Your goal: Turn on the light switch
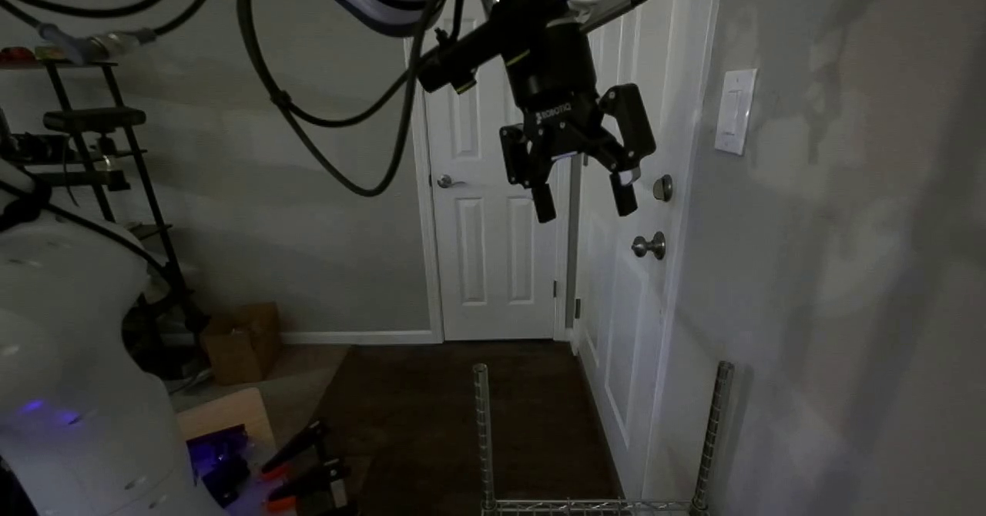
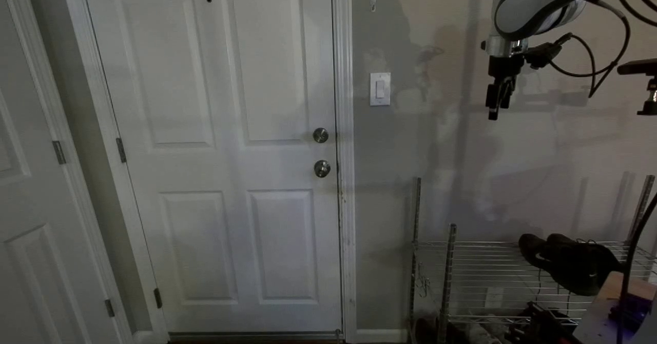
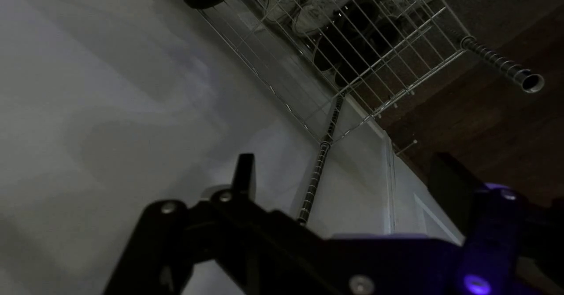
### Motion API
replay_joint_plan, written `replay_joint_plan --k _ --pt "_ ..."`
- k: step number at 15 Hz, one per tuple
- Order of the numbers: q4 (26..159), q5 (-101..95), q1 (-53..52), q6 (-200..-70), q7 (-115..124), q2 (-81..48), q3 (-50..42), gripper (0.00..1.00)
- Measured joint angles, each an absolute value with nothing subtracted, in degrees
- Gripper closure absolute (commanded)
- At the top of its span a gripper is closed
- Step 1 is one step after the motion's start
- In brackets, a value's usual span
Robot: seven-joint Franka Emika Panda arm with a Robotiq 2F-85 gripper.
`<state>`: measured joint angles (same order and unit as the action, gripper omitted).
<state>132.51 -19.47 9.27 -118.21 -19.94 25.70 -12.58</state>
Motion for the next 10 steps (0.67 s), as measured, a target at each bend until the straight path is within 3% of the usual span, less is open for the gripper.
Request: replay_joint_plan --k 3,4,6,10 --pt "131.0 -19.4 8.5 -120.9 -19.8 23.5 -12.5 0.00" --pt "130.3 -19.3 8.2 -122.1 -19.8 22.4 -12.4 0.25" --pt "128.6 -18.8 7.5 -124.4 -19.8 19.9 -12.1 0.32" --pt "124.8 -15.5 5.6 -130.0 -19.8 14.0 -11.4 0.59"
